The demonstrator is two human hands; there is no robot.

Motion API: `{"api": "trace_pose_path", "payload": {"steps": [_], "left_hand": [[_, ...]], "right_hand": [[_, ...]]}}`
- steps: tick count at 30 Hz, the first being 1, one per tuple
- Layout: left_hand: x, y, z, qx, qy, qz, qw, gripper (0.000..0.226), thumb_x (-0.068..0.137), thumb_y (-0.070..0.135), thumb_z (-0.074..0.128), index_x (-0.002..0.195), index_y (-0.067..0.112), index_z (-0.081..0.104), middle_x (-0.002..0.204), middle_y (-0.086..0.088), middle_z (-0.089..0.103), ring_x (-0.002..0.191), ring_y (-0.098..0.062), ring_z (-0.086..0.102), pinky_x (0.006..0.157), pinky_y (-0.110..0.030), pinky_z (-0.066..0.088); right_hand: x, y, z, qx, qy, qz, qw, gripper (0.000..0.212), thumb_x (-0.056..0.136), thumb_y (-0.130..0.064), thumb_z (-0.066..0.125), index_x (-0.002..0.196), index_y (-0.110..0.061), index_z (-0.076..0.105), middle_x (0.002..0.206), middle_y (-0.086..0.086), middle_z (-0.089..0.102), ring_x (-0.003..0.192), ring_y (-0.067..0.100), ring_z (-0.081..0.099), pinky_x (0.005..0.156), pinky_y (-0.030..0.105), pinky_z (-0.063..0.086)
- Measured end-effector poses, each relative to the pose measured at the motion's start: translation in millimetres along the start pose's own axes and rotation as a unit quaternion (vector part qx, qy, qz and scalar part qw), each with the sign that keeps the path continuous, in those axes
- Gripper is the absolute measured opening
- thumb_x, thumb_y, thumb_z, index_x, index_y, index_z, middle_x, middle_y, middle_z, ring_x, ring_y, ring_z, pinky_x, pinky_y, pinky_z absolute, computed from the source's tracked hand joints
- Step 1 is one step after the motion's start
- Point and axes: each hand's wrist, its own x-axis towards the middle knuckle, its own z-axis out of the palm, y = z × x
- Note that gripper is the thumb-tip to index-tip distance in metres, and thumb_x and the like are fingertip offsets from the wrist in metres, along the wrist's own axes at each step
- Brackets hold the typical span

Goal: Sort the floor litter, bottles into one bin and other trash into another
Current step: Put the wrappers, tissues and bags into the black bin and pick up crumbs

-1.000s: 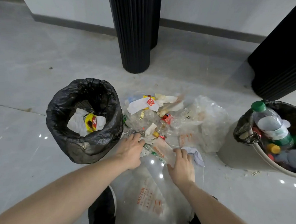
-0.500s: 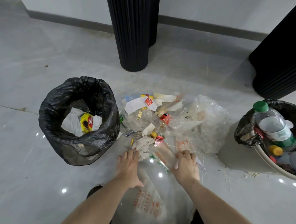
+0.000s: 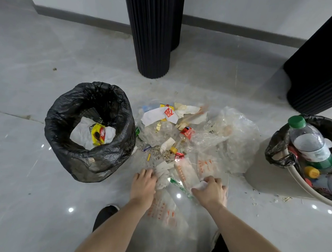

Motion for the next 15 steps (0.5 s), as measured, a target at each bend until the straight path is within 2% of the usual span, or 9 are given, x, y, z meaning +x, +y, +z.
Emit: {"api": "trace_pose_path", "payload": {"steps": [2, 5, 7, 9, 15], "left_hand": [[-1.2, -1.4, 1.8, -0.001, -0.006, 0.007, 1.0, 0.033, 0.093, 0.025, 0.067, 0.126, 0.028, 0.064, 0.128, 0.007, 0.058, 0.122, -0.021, 0.047, 0.099, -0.037, 0.04], [-4.4, -4.6, -1.5, -0.002, -0.013, 0.02, 1.0, 0.023, 0.085, 0.019, 0.076, 0.104, 0.032, 0.073, 0.104, 0.013, 0.07, 0.105, -0.018, 0.054, 0.088, -0.035, 0.044], [-6.6, -5.7, -5.9, 0.005, -0.007, 0.025, 1.0, 0.025, 0.09, 0.012, 0.065, 0.107, 0.03, 0.07, 0.108, 0.012, 0.07, 0.108, -0.019, 0.052, 0.09, -0.036, 0.04], [-5.2, -7.1, -14.1, 0.023, 0.012, 0.042, 0.999, 0.031, 0.092, 0.006, 0.055, 0.113, 0.027, 0.064, 0.114, 0.008, 0.069, 0.112, -0.021, 0.05, 0.092, -0.037, 0.036], [-6.2, -8.6, -86.0, 0.057, 0.048, 0.066, 0.995, 0.024, 0.091, 0.012, 0.053, 0.108, 0.025, 0.063, 0.104, -0.001, 0.071, 0.111, -0.023, 0.051, 0.095, -0.038, 0.039]], "right_hand": [[-1.3, 2.2, 2.8, 0.004, 0.0, 0.009, 1.0, 0.051, 0.072, -0.046, 0.07, 0.119, -0.031, 0.056, 0.123, -0.004, 0.051, 0.116, 0.027, 0.047, 0.084, 0.033, 0.046], [-1.2, 5.3, 1.4, 0.032, -0.014, 0.02, 0.999, 0.039, 0.068, -0.049, 0.073, 0.098, -0.031, 0.057, 0.108, -0.006, 0.057, 0.092, 0.021, 0.061, 0.078, 0.031, 0.052], [-1.0, 7.8, -1.6, 0.035, -0.037, 0.01, 0.999, 0.037, 0.068, -0.052, 0.076, 0.089, -0.03, 0.056, 0.096, -0.008, 0.063, 0.081, 0.017, 0.064, 0.071, 0.03, 0.053], [-2.6, 10.1, -5.6, 0.032, -0.053, -0.007, 0.998, 0.036, 0.069, -0.053, 0.076, 0.086, -0.029, 0.054, 0.088, -0.008, 0.065, 0.078, 0.017, 0.065, 0.068, 0.029, 0.053], [-19.2, 0.3, -36.1, 0.037, -0.023, -0.048, 0.998, 0.025, 0.074, -0.047, 0.068, 0.086, -0.03, 0.054, 0.084, -0.008, 0.065, 0.077, 0.02, 0.064, 0.064, 0.029, 0.05]]}}
